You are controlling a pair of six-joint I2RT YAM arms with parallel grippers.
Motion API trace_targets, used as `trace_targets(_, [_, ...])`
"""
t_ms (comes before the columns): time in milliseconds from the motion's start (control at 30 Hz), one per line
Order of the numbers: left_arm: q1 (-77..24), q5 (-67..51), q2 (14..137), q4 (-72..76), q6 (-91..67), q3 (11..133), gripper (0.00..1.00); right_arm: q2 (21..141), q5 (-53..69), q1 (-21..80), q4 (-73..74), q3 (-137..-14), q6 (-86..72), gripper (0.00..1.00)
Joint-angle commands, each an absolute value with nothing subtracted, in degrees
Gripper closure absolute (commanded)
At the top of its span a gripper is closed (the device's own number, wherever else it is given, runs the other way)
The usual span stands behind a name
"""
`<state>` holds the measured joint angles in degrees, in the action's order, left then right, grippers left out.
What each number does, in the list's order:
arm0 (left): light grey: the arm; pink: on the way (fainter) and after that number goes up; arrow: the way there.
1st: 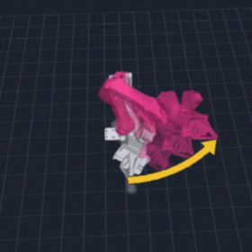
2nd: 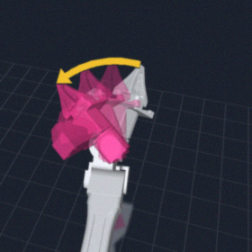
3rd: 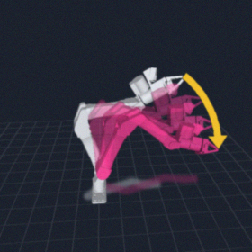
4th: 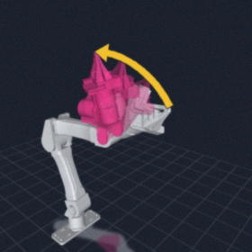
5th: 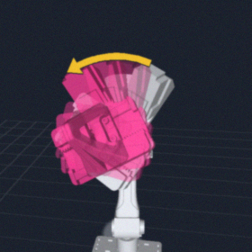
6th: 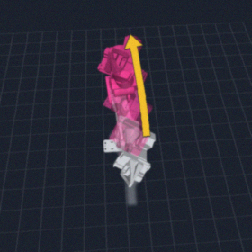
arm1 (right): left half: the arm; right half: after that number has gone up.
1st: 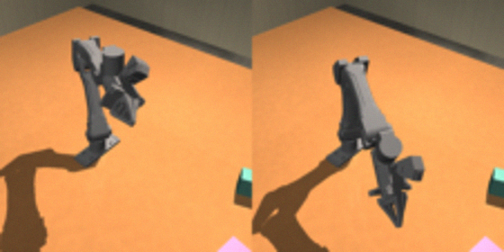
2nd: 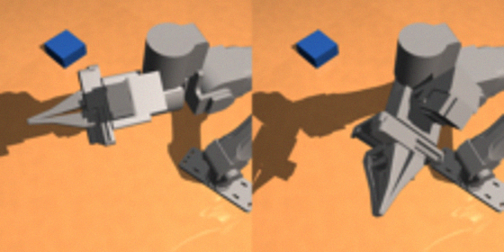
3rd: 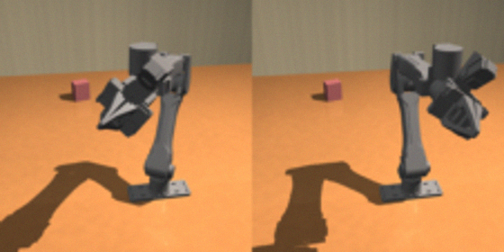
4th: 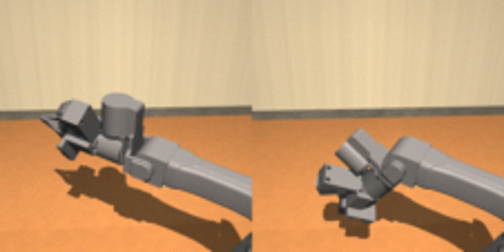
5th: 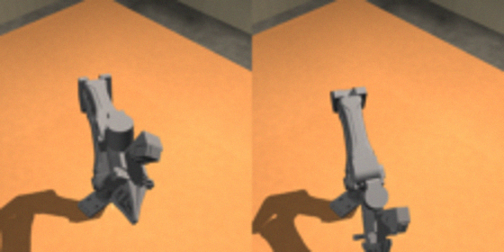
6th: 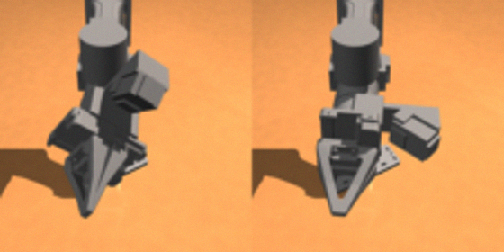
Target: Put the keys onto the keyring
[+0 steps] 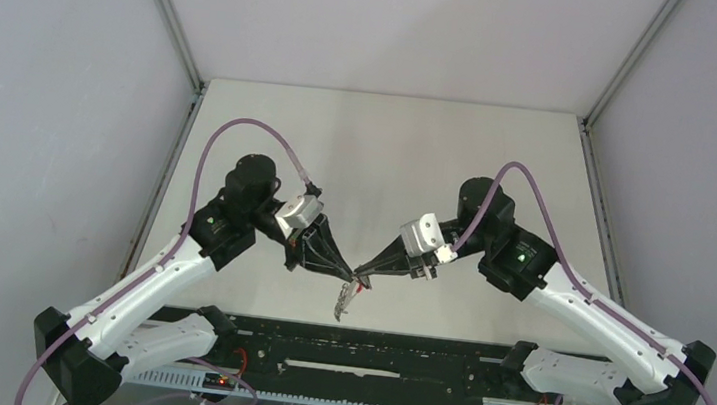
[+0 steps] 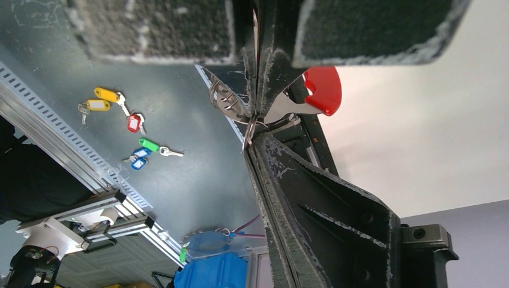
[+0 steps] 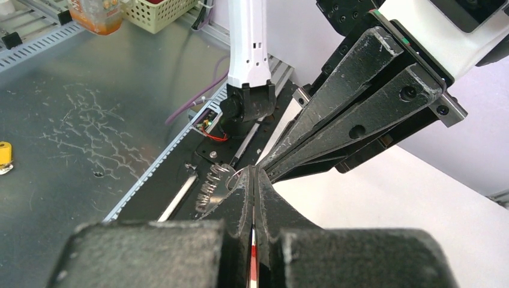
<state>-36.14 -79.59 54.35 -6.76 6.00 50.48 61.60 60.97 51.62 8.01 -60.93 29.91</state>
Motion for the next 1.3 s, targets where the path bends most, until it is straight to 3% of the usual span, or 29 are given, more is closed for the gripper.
trace_targets(0, [-36.21,-79.22,53.52,-4.9,3.99,53.6,1.0,60.87,58.0,52.86,10.86,-62.5,31.44,1.0])
trace_targets(600, [-36.43,-81.91,53.49,-5.01,2.09,53.39,0.85,61.35,58.2,53.53,8.78,-62.58,31.55,1.0])
trace_targets(733, [-36.47,-82.63,53.3,-4.88,2.11,52.65,0.99,61.44,58.32,53.53,7.74,-62.57,31.06,1.0])
trace_targets(1267, [-36.61,-81.76,53.0,-4.95,3.85,52.82,1.0,63.36,59.87,51.83,1.97,-62.61,24.31,1.0])
